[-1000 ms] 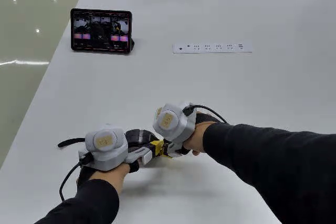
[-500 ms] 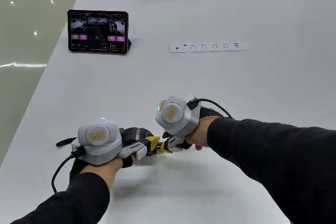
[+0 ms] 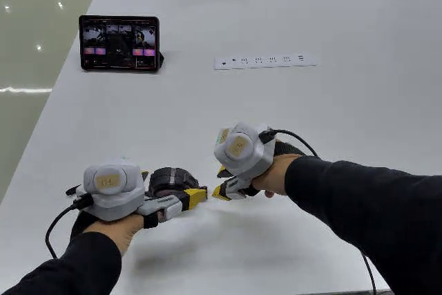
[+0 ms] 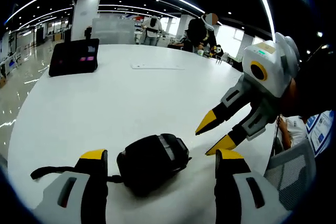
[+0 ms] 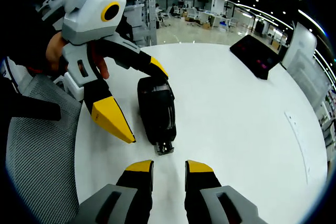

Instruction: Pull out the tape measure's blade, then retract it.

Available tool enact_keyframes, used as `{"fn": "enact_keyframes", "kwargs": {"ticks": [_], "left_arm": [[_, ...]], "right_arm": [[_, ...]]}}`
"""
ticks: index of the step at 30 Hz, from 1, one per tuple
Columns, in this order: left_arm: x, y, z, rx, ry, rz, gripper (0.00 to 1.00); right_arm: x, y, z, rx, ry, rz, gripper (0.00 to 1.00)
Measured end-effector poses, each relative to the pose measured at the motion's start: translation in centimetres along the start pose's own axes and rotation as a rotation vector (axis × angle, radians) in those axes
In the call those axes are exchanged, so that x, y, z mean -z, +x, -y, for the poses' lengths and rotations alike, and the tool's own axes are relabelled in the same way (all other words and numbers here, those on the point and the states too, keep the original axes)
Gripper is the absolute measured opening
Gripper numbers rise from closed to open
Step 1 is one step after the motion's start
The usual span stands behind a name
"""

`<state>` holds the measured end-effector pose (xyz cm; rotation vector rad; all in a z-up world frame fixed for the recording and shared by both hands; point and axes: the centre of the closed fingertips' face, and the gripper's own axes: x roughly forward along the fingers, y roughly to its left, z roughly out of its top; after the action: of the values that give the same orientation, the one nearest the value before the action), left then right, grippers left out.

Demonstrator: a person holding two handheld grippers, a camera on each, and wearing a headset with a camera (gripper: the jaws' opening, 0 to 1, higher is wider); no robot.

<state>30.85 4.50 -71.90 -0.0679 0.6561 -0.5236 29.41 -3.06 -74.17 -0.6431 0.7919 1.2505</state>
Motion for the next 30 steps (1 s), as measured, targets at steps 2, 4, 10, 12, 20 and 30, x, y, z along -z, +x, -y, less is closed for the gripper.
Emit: {"fn": "enact_keyframes", "kwargs": {"ticks": [2,4,10,12,20,30], "left_arm": [[0.0,-0.1,-0.1,0.005,0.001,-0.002,0.84],[-0.1,-0.3,0.3,0.022,0.030,0.001,0.87],[0.4,-1.0,0.5,0.053,0.072,-0.010,0.99],[0.8,-1.1,0.7,0.070,0.065,-0.032,0.99],[1.3,-2.1,0.7,0.126,0.115,-0.062,0.90],[1.2,-3.0,0.6,0.176,0.143,-0.072,0.99]], "right_arm": [[0.0,-0.4,0.0,0.005,0.006,0.011,0.21],[0.0,-0.8,0.0,0.010,0.015,0.026,0.22],[0.2,-2.3,-0.4,0.018,0.057,0.071,0.25],[0.2,-2.8,-0.5,0.016,0.085,0.094,0.27],[1.7,-4.8,-0.2,0.045,0.125,0.121,0.32],[3.6,-7.0,0.5,0.089,0.178,0.157,0.41]]}}
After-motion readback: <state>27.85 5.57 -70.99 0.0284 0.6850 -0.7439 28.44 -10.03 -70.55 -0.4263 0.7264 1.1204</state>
